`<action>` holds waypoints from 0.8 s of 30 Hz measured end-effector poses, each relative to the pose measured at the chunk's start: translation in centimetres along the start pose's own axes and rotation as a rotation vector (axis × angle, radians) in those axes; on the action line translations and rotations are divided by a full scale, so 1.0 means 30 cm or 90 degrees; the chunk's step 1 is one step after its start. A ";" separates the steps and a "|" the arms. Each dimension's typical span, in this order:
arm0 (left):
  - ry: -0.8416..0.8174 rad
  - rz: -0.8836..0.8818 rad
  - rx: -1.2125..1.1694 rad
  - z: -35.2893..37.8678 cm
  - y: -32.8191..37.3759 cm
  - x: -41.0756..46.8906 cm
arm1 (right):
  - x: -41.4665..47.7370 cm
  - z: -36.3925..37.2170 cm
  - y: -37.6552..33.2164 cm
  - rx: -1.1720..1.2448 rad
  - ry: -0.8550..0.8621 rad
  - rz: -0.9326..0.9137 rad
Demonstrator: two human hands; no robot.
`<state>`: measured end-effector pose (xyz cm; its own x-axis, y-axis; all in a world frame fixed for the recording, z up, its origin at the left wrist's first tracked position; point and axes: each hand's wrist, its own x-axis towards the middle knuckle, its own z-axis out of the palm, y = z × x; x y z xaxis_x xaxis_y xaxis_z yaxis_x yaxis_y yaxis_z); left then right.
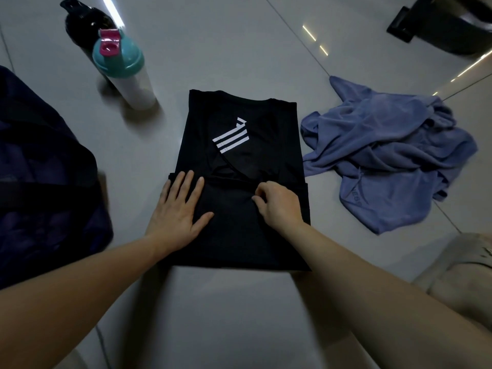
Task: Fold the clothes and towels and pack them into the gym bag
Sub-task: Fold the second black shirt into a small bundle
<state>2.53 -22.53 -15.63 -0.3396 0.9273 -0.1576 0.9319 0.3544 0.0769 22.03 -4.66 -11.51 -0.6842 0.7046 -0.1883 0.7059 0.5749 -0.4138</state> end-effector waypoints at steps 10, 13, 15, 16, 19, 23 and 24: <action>0.004 0.005 0.004 0.002 -0.002 0.003 | -0.034 -0.153 0.168 -0.028 0.056 0.244; 0.006 -0.014 -0.006 -0.019 0.001 -0.016 | -0.138 -0.211 0.318 -0.158 0.039 0.339; 0.013 0.026 -0.011 -0.026 -0.003 -0.068 | -0.210 -0.189 0.344 -0.225 0.030 0.207; 0.010 0.073 -0.004 -0.025 -0.007 -0.106 | -0.245 -0.168 0.326 -0.230 0.032 0.108; -0.051 0.182 0.016 -0.009 -0.026 -0.221 | -0.338 -0.095 0.218 -0.232 -0.072 -0.100; -0.095 0.189 0.033 -0.004 -0.041 -0.309 | -0.475 -0.021 0.176 -0.269 -0.218 -0.139; -0.096 0.190 0.033 -0.008 -0.040 -0.326 | -0.500 -0.016 0.184 -0.272 -0.218 -0.135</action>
<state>4.71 -31.99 -13.96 -0.0324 0.9593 -0.2805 0.9939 0.0604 0.0920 36.28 -11.86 -10.55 -0.7888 0.4224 -0.4466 0.5099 0.8554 -0.0916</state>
